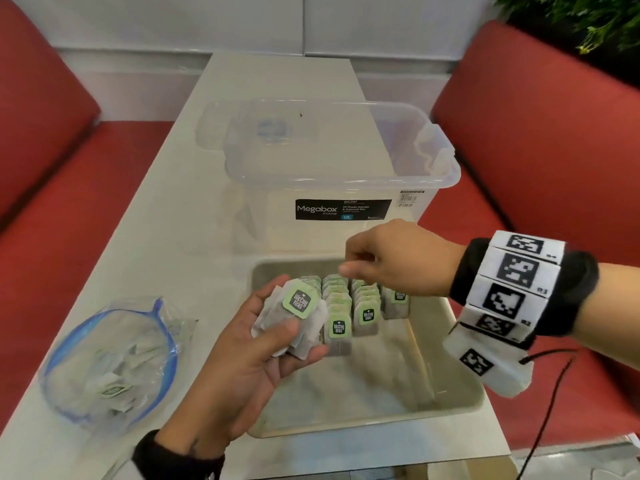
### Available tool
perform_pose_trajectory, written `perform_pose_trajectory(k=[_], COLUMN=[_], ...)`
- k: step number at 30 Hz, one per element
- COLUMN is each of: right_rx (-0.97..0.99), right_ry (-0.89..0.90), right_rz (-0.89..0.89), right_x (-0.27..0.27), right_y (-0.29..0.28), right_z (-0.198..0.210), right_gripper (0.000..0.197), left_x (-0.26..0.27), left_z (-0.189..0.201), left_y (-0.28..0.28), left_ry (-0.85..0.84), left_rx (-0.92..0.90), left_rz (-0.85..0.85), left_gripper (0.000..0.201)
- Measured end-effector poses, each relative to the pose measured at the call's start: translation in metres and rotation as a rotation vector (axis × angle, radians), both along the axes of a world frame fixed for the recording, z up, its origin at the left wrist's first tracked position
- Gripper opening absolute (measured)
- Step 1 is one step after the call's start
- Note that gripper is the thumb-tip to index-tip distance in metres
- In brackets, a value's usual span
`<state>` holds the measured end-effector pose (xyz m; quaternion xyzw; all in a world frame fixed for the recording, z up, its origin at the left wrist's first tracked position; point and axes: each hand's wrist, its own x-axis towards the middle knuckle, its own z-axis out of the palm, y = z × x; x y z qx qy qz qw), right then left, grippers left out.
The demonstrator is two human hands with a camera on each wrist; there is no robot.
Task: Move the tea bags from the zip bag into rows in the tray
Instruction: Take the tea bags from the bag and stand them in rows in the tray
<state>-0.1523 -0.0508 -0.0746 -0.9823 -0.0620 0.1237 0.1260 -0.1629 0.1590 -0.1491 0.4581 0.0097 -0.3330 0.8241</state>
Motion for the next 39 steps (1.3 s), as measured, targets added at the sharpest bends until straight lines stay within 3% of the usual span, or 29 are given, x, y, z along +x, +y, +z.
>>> perform_pose_trajectory(k=[4, 8, 15, 21, 27, 34, 39], right_rx=[0.304, 0.358, 0.578, 0.334, -0.050, -0.354, -0.486], right_ry=[0.022, -0.071, -0.162, -0.084, 0.083, 0.291, 0.339], right_rz=[-0.031, -0.033, -0.099, -0.134, -0.166, -0.099, -0.054], right_x=[-0.011, -0.012, -0.005, -0.002, 0.000, 0.007, 0.018], right_y=[0.025, 0.029, 0.002, -0.032, -0.050, -0.043, -0.034], right_z=[0.003, 0.004, 0.016, 0.011, -0.005, -0.026, -0.037], right_gripper=[0.025, 0.015, 0.019, 0.016, 0.011, 0.010, 0.009], left_x=[-0.002, -0.005, -0.006, -0.008, -0.008, -0.007, -0.007], left_z=[0.001, 0.003, -0.005, -0.015, -0.017, -0.019, -0.021], left_y=[-0.002, -0.006, -0.007, -0.005, -0.005, -0.004, -0.004], left_ry=[-0.075, -0.128, -0.165, -0.207, -0.226, -0.222, -0.236], left_rx=[0.008, 0.027, 0.142, 0.214, 0.236, 0.243, 0.227], left_rz=[-0.010, -0.012, 0.105, 0.096, 0.081, 0.072, 0.058], left_gripper=[0.064, 0.058, 0.062, 0.061, 0.061, 0.062, 0.061])
